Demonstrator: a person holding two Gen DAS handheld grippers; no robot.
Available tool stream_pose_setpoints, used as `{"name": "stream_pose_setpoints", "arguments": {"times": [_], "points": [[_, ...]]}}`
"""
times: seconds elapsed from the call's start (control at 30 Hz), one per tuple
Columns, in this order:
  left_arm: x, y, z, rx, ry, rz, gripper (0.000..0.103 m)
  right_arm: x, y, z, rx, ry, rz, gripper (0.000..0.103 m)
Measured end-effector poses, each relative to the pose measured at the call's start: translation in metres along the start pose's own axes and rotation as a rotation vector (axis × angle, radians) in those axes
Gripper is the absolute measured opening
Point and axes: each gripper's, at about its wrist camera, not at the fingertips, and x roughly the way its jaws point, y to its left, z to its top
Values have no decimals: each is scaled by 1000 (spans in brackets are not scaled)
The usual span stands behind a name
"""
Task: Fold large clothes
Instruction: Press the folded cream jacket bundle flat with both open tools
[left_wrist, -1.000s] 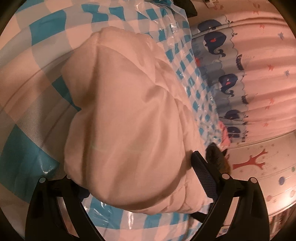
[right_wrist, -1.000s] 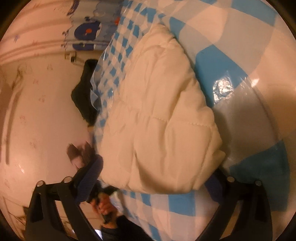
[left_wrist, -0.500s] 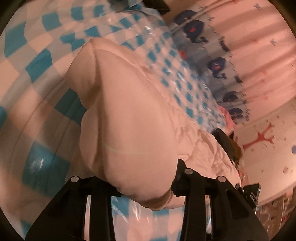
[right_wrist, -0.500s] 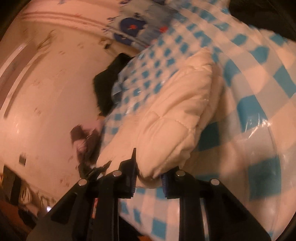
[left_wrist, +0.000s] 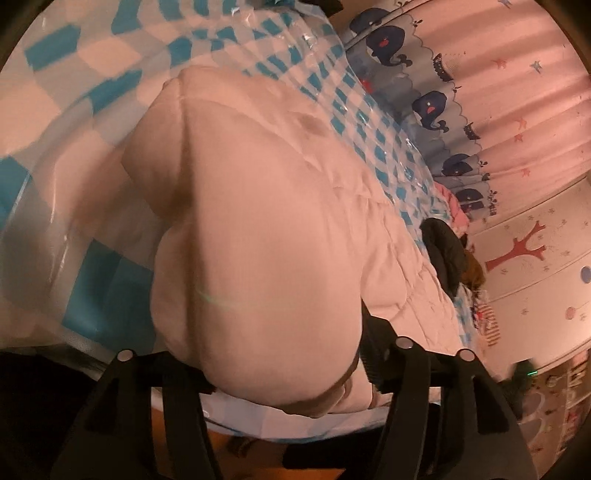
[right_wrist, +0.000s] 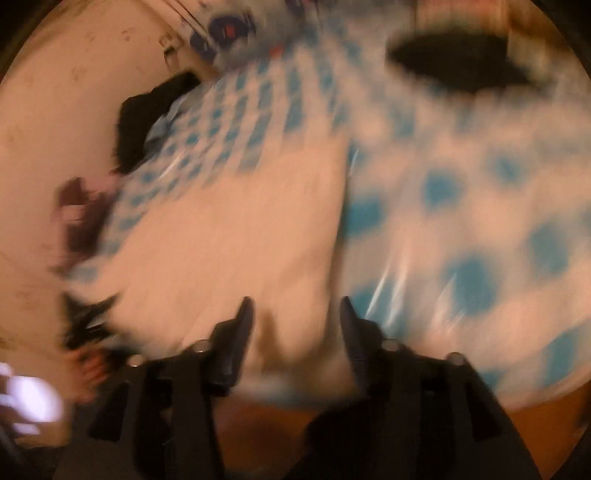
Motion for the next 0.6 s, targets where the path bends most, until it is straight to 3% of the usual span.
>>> {"name": "stream_pose_setpoints", "arguments": {"times": [0.03, 0.1, 0.13, 0.23, 0.37, 0.47, 0.5, 0.6], "points": [[0, -2, 0, -6, -6, 8, 64, -6, 14, 7, -35, -53, -11, 69], [4, -4, -1, -30, -20, 23, 72, 0, 66, 25, -173, -168, -15, 75], [6, -5, -1, -43, -27, 31, 75, 9, 89, 29, -238, -194, -11, 81], [11, -9, -1, -87, -58, 62, 78, 72, 164, 47, -434, -209, -46, 82], [12, -17, 3, -80, -84, 100, 79, 182, 212, 75, -496, -141, -139, 82], [19, -22, 5, -45, -99, 109, 84, 274, 202, 56, -494, 30, -243, 84], [21, -27, 4, -24, -112, 113, 85, 292, 196, 46, -486, 61, -248, 84], [23, -38, -2, 41, -135, 191, 85, 282, 187, 52, -467, 78, -218, 84]]}}
